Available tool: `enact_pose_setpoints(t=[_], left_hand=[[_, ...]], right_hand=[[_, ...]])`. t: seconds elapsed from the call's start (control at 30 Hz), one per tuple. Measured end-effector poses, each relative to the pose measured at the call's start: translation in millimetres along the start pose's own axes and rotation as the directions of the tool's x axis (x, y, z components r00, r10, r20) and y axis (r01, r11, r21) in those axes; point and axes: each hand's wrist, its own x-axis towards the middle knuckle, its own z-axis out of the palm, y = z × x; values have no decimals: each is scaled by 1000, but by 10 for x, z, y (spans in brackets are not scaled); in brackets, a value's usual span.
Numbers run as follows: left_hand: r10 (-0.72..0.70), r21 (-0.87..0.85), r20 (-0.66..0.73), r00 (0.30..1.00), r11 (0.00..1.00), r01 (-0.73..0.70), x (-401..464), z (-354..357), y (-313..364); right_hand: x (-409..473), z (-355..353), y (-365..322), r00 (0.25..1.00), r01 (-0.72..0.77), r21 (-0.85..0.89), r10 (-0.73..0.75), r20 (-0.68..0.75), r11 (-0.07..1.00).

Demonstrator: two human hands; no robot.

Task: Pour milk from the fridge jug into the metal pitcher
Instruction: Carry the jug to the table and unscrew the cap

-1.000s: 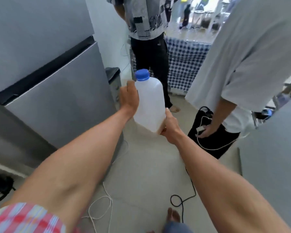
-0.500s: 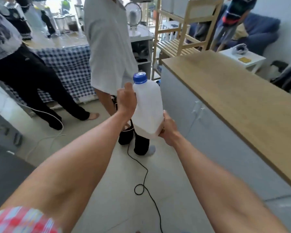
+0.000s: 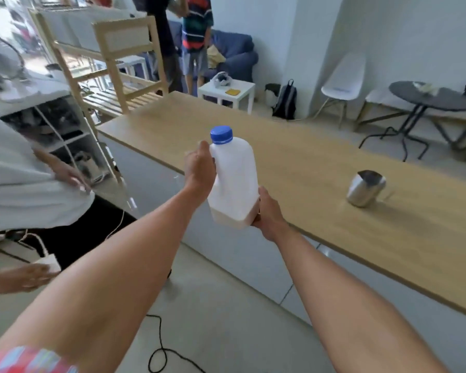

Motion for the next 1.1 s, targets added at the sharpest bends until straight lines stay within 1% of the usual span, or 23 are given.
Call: enact_pose_setpoints(t=[0.17,0.27,0.5,0.73,0.9,0.97,1.03,1.1], left_hand=[[6,-8,98,995,1000,-5,-37,1074,-10],[27,-10,192,981,1000,-26,-118,1617,-12],[30,13,336,941,999,-36,-288,2534,-74],[-16,90,472,882,995,-30,-291,3050,-153],[-36,110,541,840,993,-29,-182,3236,-202],[-40,110,555,831,994,-25,-138,3266,-229],[-34,106,570,821,994,-33,-92,3301,-276],[-28,113,581,814,993,-46,-35,3316,-353]], right_hand=[[163,-908,-284,996,5,78,1,-86,997],[217,-1377,-420,989,35,117,-18,-147,993],[293,-2174,-533,977,37,181,2,-213,983],[326,-2510,-566,956,27,195,32,-293,980],[410,-2550,-582,930,31,226,55,-363,974],[475,-2531,-584,917,22,212,65,-393,977],[556,-2527,-604,880,7,152,66,-470,988],[610,-2533,-678,809,59,62,-12,-587,996]])
